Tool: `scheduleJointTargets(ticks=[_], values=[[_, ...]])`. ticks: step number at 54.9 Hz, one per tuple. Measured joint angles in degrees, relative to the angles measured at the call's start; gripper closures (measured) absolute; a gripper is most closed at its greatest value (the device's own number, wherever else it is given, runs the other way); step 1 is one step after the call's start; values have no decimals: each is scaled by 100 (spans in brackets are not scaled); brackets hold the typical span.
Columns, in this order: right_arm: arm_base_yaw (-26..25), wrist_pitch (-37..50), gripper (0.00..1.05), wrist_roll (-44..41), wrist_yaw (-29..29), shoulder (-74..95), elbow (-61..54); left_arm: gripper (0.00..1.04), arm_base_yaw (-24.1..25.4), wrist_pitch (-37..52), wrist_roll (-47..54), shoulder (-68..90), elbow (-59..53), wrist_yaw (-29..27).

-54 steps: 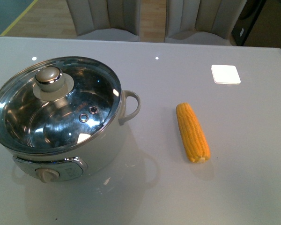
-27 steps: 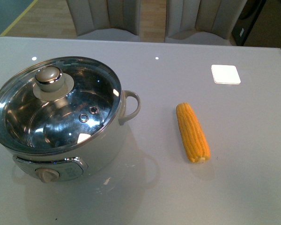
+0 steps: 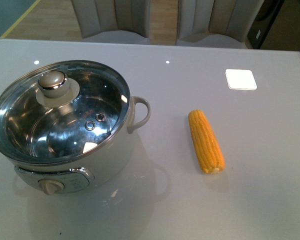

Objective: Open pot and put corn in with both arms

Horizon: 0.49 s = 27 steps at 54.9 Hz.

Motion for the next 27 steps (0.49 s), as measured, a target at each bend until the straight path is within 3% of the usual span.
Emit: scheduleJointTargets(ticks=[11, 27], values=[[0, 0, 9, 0, 0, 0, 0, 7, 98, 1974, 107, 2107, 391, 332], [0, 0, 9, 0, 0, 0, 0, 7, -584, 5298, 278, 6030, 1499, 391]])
